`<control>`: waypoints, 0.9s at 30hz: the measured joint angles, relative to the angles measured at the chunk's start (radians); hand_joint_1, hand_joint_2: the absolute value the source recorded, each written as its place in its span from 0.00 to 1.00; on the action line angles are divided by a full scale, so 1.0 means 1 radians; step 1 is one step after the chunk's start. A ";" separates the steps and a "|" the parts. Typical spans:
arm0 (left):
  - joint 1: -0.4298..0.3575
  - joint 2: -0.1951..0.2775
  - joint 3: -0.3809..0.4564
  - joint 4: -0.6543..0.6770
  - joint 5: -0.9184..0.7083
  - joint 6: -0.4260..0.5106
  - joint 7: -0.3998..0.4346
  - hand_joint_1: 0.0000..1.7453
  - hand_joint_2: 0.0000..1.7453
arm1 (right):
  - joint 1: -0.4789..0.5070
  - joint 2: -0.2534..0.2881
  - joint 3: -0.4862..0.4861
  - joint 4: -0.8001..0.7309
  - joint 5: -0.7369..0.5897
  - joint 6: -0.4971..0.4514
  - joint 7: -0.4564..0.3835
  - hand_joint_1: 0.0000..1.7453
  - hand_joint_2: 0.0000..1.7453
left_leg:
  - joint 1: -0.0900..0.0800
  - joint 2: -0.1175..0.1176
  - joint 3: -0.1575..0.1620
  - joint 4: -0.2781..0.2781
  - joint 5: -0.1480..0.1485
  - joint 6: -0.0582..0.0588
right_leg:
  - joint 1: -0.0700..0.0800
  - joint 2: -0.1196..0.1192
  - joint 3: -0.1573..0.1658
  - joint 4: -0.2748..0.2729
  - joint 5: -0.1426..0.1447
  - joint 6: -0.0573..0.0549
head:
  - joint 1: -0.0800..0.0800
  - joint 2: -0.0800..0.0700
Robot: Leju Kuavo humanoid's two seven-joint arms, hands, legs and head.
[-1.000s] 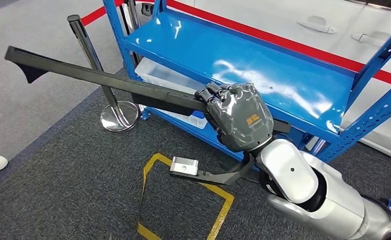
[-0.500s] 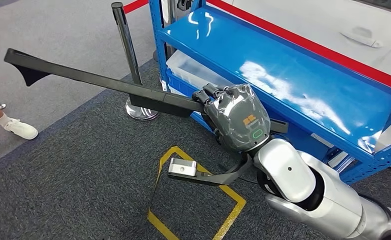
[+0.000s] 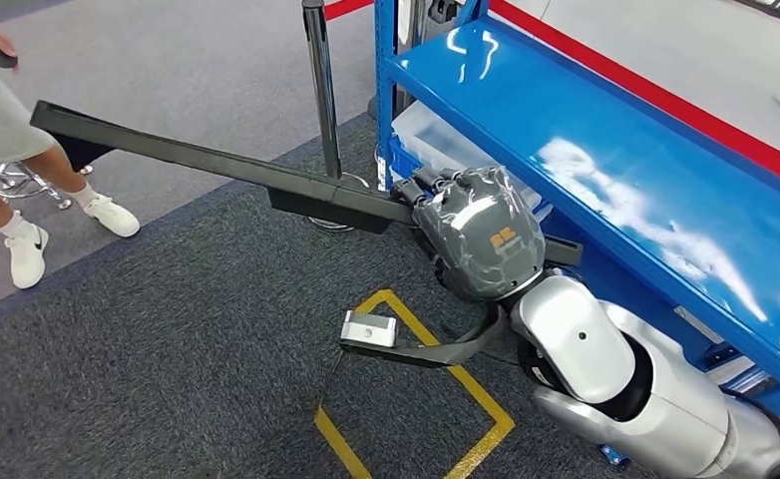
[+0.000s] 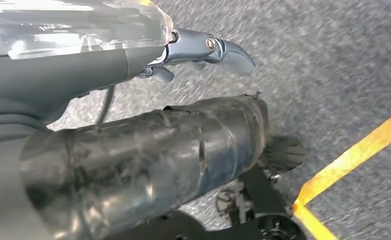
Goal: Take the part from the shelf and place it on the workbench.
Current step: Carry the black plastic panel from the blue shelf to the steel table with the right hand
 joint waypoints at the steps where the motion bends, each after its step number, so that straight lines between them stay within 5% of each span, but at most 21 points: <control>1: 0.000 0.001 0.000 0.000 0.000 0.000 0.000 0.00 0.00 | -0.002 0.000 0.000 0.000 0.000 0.000 0.000 1.00 1.00 | -0.002 0.030 -0.016 0.032 -0.020 -0.003 | -0.002 -0.015 0.006 -0.014 0.003 -0.003 | -0.002 0.000; 3: -0.001 0.001 0.000 0.000 0.000 0.000 0.000 0.00 0.00 | -0.002 0.001 0.000 0.001 0.000 0.002 0.001 1.00 1.00 | -0.002 0.078 -0.070 0.150 -0.079 -0.008 | 0.000 -0.041 0.009 -0.018 0.005 -0.006 | -0.006 0.000; 5: -0.004 0.001 0.000 0.000 0.000 -0.001 0.000 0.00 0.00 | -0.001 0.001 0.002 0.003 0.000 0.006 0.002 1.00 1.00 | 0.000 0.085 -0.112 0.245 -0.105 -0.015 | 0.000 -0.070 0.008 -0.013 0.001 -0.006 | -0.006 0.000; 7: -0.003 0.001 0.000 0.000 0.000 -0.001 0.000 0.00 0.00 | -0.002 0.001 0.004 0.005 0.000 0.011 0.002 1.00 1.00 | 0.003 0.094 -0.083 0.197 -0.058 -0.021 | -0.003 -0.094 0.008 -0.001 -0.010 -0.001 | -0.006 0.000; 9: -0.003 0.001 0.000 0.000 0.000 -0.001 -0.001 0.00 0.00 | -0.007 0.001 0.005 0.005 0.000 0.014 0.003 1.00 1.00 | -0.001 0.127 -0.017 0.073 -0.012 -0.023 | -0.002 -0.114 0.005 0.019 -0.025 0.013 | -0.008 0.000; 11: -0.005 0.000 -0.001 0.000 0.001 -0.002 -0.001 0.00 0.00 | -0.013 0.001 0.005 0.005 0.000 0.016 0.005 1.00 1.00 | -0.008 0.144 0.008 0.021 -0.011 -0.006 | 0.006 -0.131 0.001 0.034 -0.036 0.025 | -0.010 0.000; 13: -0.005 -0.001 -0.001 0.000 0.001 -0.002 0.000 0.00 0.00 | -0.016 0.001 0.005 0.006 -0.001 0.017 0.005 1.00 1.00 | -0.010 0.124 0.004 0.022 -0.013 0.016 | 0.008 -0.147 0.002 0.037 -0.041 0.031 | -0.008 0.000; 16: -0.001 0.000 -0.001 0.000 0.001 -0.002 0.000 0.00 0.00 | -0.017 0.001 0.005 0.007 -0.004 0.017 0.006 1.00 1.00 | -0.007 0.094 0.004 0.015 -0.007 0.035 | 0.000 -0.097 -0.021 0.098 -0.092 0.041 | -0.005 0.000; 19: -0.003 0.000 -0.001 0.000 0.000 -0.001 0.002 0.00 0.00 | -0.015 0.000 0.005 0.010 -0.010 0.018 0.007 1.00 1.00 | -0.010 0.062 0.001 0.013 -0.002 0.042 | -0.001 -0.045 -0.107 0.279 -0.170 0.039 | -0.005 0.000; 21: -0.003 0.001 -0.001 0.000 0.000 -0.001 0.004 0.00 0.00 | -0.013 0.000 0.006 0.012 -0.013 0.019 0.007 1.00 1.00 | -0.015 0.036 0.001 0.013 -0.002 0.043 | 0.002 -0.037 -0.123 0.292 -0.141 0.029 | -0.005 0.000; 24: -0.003 0.000 -0.001 0.000 0.000 0.000 0.007 0.00 0.00 | -0.013 0.000 0.006 0.014 -0.016 0.018 0.007 1.00 1.00 | -0.018 0.000 0.002 0.012 0.001 0.042 | 0.009 0.023 -0.059 0.120 -0.028 -0.003 | -0.008 0.000; 26: -0.005 0.000 -0.001 0.000 0.000 0.001 0.009 0.00 0.00 | -0.015 0.000 0.006 0.015 -0.019 0.018 0.007 1.00 1.00 | -0.008 -0.022 -0.006 0.009 0.008 0.034 | 0.011 0.058 -0.037 0.064 -0.003 -0.014 | -0.008 0.000; 27: -0.005 0.001 -0.001 0.000 0.000 0.002 0.010 0.00 0.00 | -0.015 0.000 0.007 0.016 -0.020 0.018 0.007 1.00 1.00 | -0.004 -0.035 -0.009 0.005 0.014 0.028 | 0.012 0.054 -0.034 0.059 0.001 -0.015 | -0.007 0.000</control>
